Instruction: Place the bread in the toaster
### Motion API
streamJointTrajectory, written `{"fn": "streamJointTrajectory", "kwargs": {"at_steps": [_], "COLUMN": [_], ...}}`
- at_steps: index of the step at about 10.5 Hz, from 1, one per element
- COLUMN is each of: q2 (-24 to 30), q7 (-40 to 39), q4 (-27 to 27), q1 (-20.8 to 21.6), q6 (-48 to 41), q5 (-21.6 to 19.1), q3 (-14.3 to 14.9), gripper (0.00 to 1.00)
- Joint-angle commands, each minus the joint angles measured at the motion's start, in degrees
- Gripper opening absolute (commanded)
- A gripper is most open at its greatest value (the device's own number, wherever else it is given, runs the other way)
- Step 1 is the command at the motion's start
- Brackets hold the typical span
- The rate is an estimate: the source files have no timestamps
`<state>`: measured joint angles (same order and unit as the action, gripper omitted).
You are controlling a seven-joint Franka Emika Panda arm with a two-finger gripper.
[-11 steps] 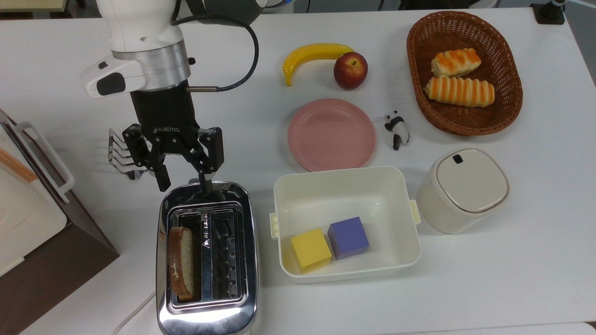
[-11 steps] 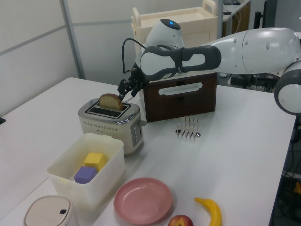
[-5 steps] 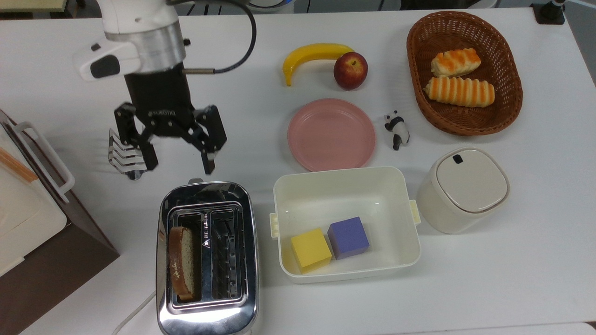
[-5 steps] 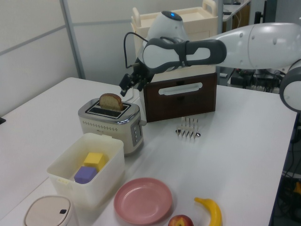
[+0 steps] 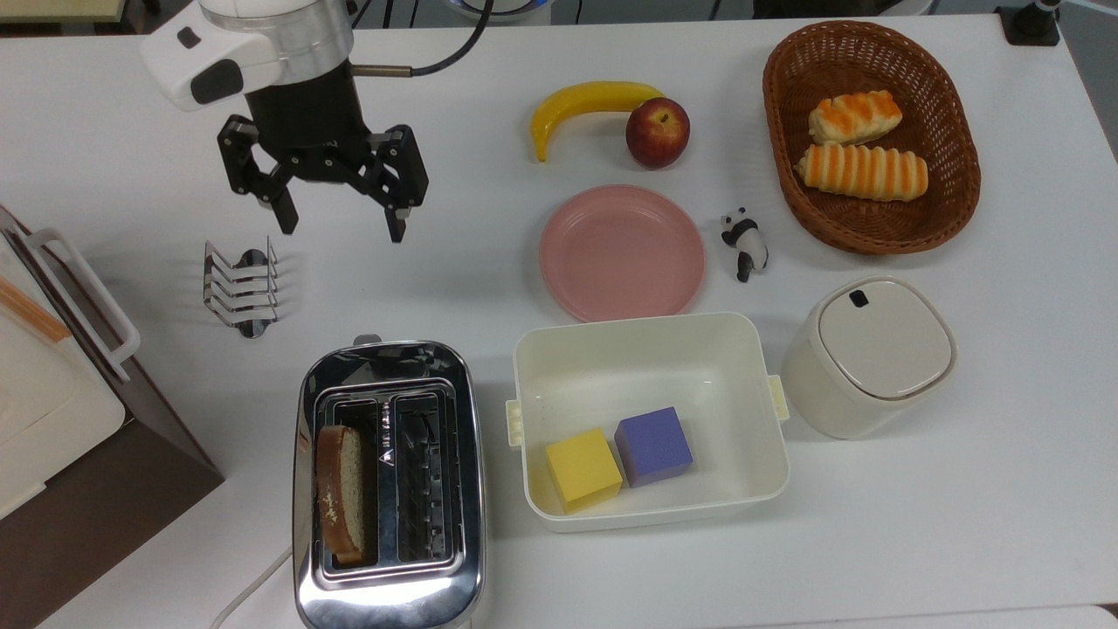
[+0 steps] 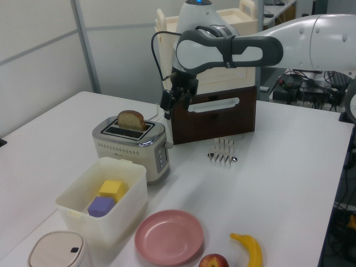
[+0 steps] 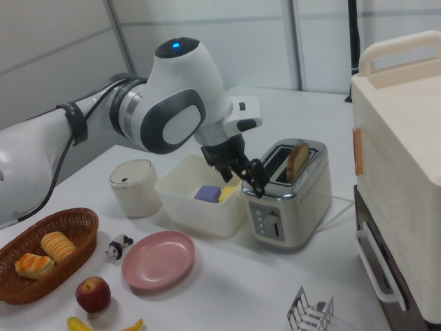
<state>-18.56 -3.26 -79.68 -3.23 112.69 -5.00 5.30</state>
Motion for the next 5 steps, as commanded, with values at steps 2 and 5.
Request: {"fn": "streamJointTrajectory", "kwargs": {"at_steps": [2, 5], "q2": [1.6, 2.5], "q7": [-7.3, -8.7], "q4": [-1.4, -1.3], "q1": [0.6, 0.2], "q6": [-8.8, -11.5], "q5": [4.2, 4.4], "q3": [0.2, 0.6], "gripper": [1.00, 1.00]}}
